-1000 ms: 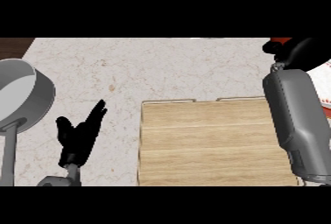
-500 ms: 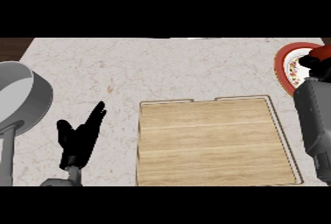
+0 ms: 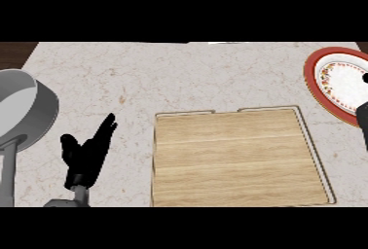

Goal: Pick the bell pepper from the tray and place it in the plate

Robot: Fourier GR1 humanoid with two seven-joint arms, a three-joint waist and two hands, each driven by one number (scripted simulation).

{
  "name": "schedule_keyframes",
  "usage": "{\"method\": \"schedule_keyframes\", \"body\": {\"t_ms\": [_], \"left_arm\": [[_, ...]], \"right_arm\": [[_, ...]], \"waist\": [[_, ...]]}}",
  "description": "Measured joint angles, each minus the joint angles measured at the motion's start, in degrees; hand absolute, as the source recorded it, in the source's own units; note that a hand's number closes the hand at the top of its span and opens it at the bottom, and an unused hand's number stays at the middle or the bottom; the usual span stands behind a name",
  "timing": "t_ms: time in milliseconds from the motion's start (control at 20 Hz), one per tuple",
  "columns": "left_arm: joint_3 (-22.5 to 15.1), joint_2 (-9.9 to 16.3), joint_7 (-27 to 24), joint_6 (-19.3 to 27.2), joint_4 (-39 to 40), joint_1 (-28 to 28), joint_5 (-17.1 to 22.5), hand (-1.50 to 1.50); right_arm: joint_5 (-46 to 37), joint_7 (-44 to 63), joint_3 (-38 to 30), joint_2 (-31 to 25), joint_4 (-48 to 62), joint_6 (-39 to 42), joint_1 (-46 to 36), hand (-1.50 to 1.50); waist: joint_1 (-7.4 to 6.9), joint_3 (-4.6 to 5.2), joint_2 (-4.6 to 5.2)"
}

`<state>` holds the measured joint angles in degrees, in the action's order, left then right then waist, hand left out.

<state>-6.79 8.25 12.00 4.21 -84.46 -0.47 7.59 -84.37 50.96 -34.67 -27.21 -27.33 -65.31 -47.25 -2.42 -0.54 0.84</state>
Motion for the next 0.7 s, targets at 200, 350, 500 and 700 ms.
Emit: {"method": "schedule_keyframes", "body": {"t_ms": [200, 350, 500, 700], "left_arm": [[-0.11, -0.41, 0.36, 0.15, -0.29, -0.1, -0.03, 0.0], [-0.01, -0.3, 0.68, 0.1, -0.57, 0.06, -0.03, 0.0], [0.33, -0.29, 0.64, -0.26, -0.06, -0.34, 0.31, 0.0], [0.28, -0.43, 0.68, -0.28, -0.13, -0.4, 0.2, 0.0]], "right_arm": [[6.5, -1.67, -2.88, -2.3, 5.67, 4.09, -0.93, -1.5], [12.21, -6.81, -5.01, -3.2, 8.05, 7.27, -1.04, -1.5], [17.76, -14.15, -7.08, -3.06, 8.29, 8.36, -0.47, -1.5], [24.81, -24.55, -9.57, -2.14, 5.77, 7.55, 0.0, -1.5]], "waist": [[-0.16, -0.07, 0.15], [-0.19, -0.17, 0.2], [-0.05, -0.27, 0.3], [-0.03, -0.37, 0.33]]}}
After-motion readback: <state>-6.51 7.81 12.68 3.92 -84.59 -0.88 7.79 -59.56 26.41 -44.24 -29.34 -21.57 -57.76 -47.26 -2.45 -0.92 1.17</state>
